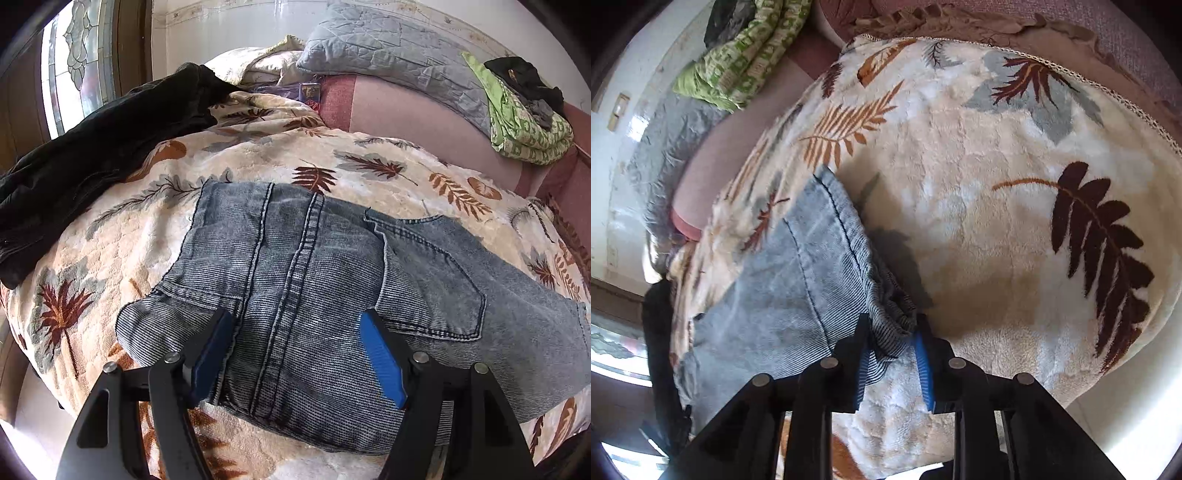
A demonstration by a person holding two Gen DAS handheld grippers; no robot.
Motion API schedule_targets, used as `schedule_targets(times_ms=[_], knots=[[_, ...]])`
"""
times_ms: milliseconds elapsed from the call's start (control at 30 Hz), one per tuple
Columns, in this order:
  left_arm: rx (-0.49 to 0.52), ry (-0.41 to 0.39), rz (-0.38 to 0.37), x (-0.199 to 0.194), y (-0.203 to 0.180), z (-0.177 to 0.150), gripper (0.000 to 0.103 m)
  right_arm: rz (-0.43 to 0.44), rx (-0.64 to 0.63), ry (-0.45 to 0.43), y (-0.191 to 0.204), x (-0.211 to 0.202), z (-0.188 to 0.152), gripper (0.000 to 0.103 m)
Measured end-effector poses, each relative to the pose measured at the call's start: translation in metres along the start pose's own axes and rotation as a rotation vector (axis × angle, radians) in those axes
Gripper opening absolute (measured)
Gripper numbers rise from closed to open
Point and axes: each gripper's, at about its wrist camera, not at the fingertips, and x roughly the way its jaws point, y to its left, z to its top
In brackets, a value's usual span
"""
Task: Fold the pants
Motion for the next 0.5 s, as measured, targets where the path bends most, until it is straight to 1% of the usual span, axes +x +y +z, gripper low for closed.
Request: schedule_targets(times_ms=[33,67,100,167,200,233,267,300,333,367,400,433,467,500], knots=[[-0.008,-0.020,-0.009,-0.006,0.000,0.002,0.073,-0.038,-0.017,-0.016,0.002,-0.008,0.000,0.048],[-0.010,-0.046,-0.022,-0.014,0.000,0.005,0.073,-0.083,-0.037,-0.049,0.004,-0.018,0.001,0.048],[-0.005,-0.076,-0.028,-0.022,-0.002,0.007,0.073,-0.095,-0.048,-0.085,0.007,-0.029,0.001,0.048],[0.021,-0.130,-0.030,-0.031,-0.007,0.009,0.080,-0.063,-0.072,-0.167,0.017,-0.052,0.002,0.048],[0.037,-0.133,-0.033,-0.030,-0.010,0.009,0.085,-0.026,-0.102,-0.193,0.026,-0.060,0.002,0.048],[0.050,-0.109,-0.028,-0.023,-0.011,0.008,0.085,0.027,-0.124,-0.196,0.035,-0.062,0.002,0.048],[0.059,-0.068,-0.011,-0.013,-0.012,0.007,0.085,0.090,-0.131,-0.168,0.041,-0.058,0.003,0.048],[0.066,-0.015,0.006,-0.001,-0.012,0.004,0.085,0.146,-0.129,-0.120,0.042,-0.047,0.004,0.048],[0.075,0.053,0.024,0.014,-0.012,0.000,0.085,0.170,-0.127,-0.075,0.044,-0.032,0.004,0.048],[0.087,0.086,0.031,0.022,-0.012,-0.004,0.085,0.144,-0.119,-0.015,0.040,-0.013,0.004,0.048],[0.094,0.060,0.030,0.019,-0.012,-0.005,0.086,0.078,-0.078,0.069,0.029,0.011,0.002,0.046],[0.103,0.054,0.032,0.014,-0.014,-0.003,0.085,0.077,-0.013,0.085,0.016,0.021,0.002,0.031],[0.115,0.042,0.026,0.009,-0.016,-0.001,0.085,0.079,0.011,0.066,0.015,0.015,0.002,0.030],[0.122,0.013,0.021,0.001,-0.017,0.000,0.085,0.058,-0.016,0.067,0.025,0.007,0.004,0.030]])
